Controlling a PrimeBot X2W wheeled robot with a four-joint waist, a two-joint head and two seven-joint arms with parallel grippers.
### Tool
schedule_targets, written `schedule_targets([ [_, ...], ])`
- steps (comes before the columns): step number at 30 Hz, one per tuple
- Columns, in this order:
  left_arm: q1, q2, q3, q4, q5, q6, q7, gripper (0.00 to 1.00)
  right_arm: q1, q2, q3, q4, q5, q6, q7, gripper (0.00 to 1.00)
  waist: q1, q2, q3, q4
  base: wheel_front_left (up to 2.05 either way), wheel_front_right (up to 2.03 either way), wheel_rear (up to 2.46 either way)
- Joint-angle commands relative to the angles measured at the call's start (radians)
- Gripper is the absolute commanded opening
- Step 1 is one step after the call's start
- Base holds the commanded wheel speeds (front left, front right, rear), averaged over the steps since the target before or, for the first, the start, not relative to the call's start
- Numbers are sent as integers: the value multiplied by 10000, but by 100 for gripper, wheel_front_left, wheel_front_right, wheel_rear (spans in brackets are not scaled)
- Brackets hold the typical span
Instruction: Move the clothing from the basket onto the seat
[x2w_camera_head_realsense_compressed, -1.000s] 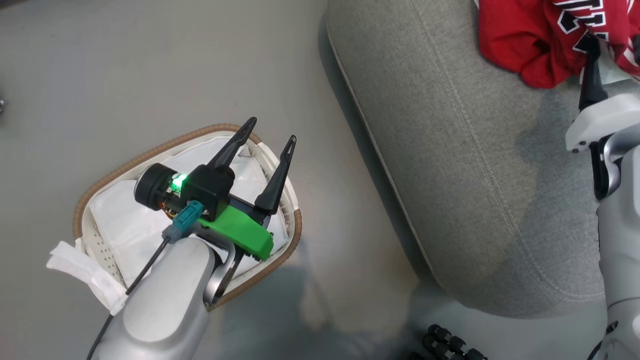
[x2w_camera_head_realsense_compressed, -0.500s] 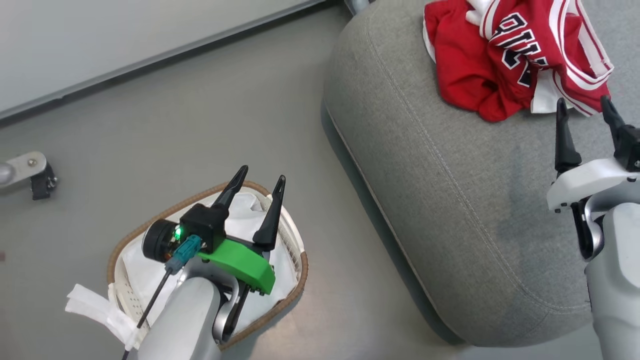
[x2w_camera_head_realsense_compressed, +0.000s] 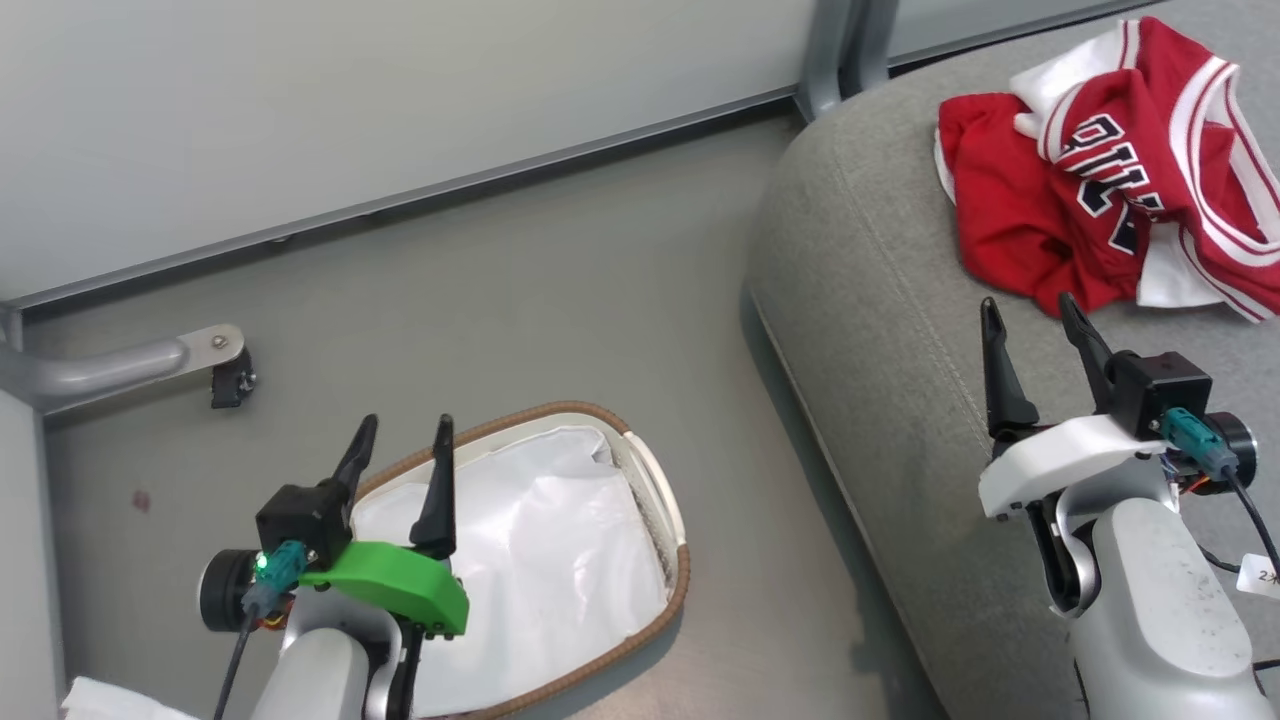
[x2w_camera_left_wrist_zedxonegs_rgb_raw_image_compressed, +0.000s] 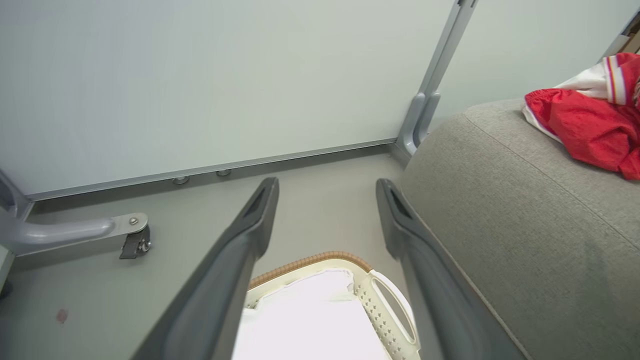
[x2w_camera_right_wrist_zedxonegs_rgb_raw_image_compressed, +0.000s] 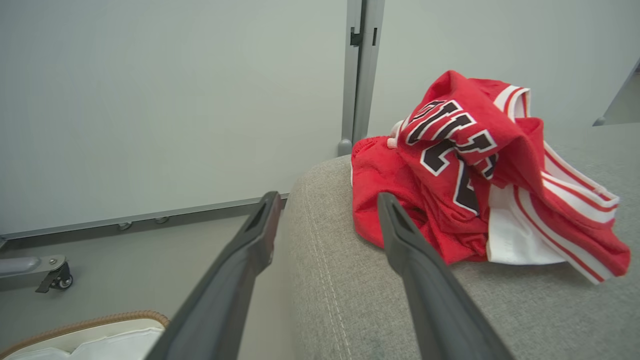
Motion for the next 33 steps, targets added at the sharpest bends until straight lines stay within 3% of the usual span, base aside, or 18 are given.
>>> schedule_targets([
  [1,239,-36,268,57,151,99,4,100,176,24,74,-74,108,-14,-22,100,0,0,-322,660,0,0,0],
  [8,667,-101,1774,240,479,420,4,100,290,57,817,-107,910,-13,-22,100,0,0,-451,1430,0,0,0],
  [15,1018,-126,2766,381,797,318,4,100,463,52,1240,66,1154,-14,-22,100,0,0,-610,1746,0,0,0],
  [30,1978,-214,3325,809,620,-123,4,100,1434,60,1302,517,1009,-13,-22,100,0,0,-1401,1737,0,0,0],
  [31,1848,-217,3341,827,609,-83,1,0,1316,105,1316,495,1053,0,0,0,0,0,-1357,1761,0,0,0],
  [33,1838,-251,3356,957,566,-92,20,0,1416,128,1303,613,1077,0,15,0,0,0,-1379,1757,0,0,0],
])
